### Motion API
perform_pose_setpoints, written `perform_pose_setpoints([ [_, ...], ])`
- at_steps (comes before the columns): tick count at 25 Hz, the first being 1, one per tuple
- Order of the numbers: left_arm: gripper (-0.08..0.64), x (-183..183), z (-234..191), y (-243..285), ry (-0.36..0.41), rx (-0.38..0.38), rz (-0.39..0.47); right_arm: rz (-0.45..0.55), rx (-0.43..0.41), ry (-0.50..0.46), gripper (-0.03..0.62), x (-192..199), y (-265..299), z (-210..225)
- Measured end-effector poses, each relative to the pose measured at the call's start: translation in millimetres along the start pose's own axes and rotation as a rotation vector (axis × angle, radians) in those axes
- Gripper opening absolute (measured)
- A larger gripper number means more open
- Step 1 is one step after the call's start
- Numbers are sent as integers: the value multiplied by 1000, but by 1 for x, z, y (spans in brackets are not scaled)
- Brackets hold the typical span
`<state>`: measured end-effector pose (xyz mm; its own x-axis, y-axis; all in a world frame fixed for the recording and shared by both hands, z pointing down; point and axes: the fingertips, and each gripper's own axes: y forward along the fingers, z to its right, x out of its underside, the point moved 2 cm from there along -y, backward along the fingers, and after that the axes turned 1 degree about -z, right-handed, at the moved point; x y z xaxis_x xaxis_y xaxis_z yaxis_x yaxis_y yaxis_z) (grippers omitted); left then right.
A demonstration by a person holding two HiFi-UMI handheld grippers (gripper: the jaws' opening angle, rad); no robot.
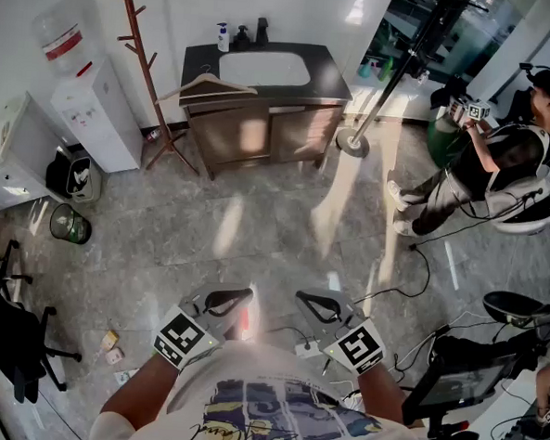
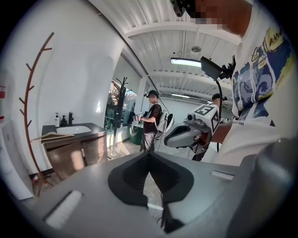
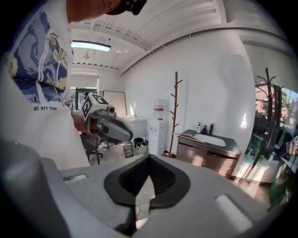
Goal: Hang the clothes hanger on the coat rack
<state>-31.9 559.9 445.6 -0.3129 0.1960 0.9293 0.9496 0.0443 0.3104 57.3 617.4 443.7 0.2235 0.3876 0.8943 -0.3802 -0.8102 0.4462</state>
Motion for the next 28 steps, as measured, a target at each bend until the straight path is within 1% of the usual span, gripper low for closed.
perform_pose_setpoints([
  [4, 2, -13, -56, -13, 20, -37, 5, 2, -26, -25, 0, -31, 54, 17],
  [8, 2, -23, -102, -26, 16, -36, 12, -5, -42, -53, 0, -64, 104, 28],
  [10, 2, -24, -118, -31, 31, -33, 4, -14, -55, -49, 0, -71, 124, 30],
  [12, 2, -23, -134, -35, 30, -33, -1, -23, -77, -39, 0, -74, 143, 30],
  [15, 2, -19, -156, -45, 14, -55, -5, -38, -119, -13, 0, -76, 169, 31],
  [18, 3, -16, -174, -55, -21, -77, -10, -43, -140, -7, 2, -84, 190, 37],
  [20, 3, -15, -189, -58, -37, -98, -7, -47, -141, -16, 10, -89, 204, 49],
  [23, 3, -18, -216, -58, -71, -127, 7, -35, -149, -21, 57, -96, 228, 75],
  [25, 3, -20, -234, -55, -92, -144, 9, -26, -158, -22, 65, -100, 247, 95],
  [28, 3, -24, -268, -47, -94, -170, 16, -19, -157, -35, 80, -105, 277, 133],
])
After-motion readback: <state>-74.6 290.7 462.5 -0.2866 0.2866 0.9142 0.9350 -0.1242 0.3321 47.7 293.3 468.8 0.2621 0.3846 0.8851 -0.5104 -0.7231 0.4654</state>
